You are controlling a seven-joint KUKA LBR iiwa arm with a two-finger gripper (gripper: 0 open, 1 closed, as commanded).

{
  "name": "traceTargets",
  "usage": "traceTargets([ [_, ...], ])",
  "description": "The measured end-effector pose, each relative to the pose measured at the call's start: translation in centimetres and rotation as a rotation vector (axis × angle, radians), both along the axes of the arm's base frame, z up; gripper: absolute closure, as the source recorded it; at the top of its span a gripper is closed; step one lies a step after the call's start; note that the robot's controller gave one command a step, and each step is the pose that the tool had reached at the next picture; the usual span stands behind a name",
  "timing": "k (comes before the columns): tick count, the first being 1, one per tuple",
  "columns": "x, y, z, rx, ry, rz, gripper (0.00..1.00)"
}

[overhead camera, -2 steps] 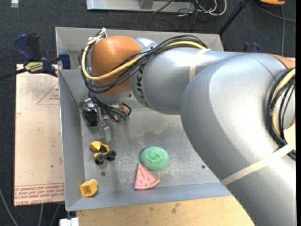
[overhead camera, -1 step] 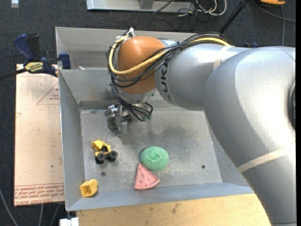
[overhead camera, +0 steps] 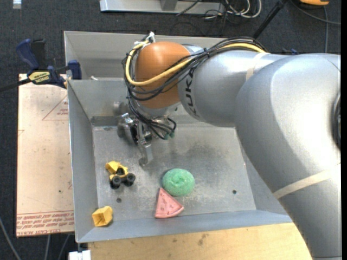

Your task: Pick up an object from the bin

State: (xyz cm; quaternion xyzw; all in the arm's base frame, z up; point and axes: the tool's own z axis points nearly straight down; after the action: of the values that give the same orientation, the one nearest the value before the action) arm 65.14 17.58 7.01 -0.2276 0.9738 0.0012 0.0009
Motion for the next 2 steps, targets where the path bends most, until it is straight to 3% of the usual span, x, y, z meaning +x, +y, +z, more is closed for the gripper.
traceTargets([
  [1, 0.0, 0.0, 0.0, 0.0, 0.0, 0.0, 0.0],
  [2, -0.4, -1.8, 0.8, 0.002, 0.003, -0.055, 0.0],
])
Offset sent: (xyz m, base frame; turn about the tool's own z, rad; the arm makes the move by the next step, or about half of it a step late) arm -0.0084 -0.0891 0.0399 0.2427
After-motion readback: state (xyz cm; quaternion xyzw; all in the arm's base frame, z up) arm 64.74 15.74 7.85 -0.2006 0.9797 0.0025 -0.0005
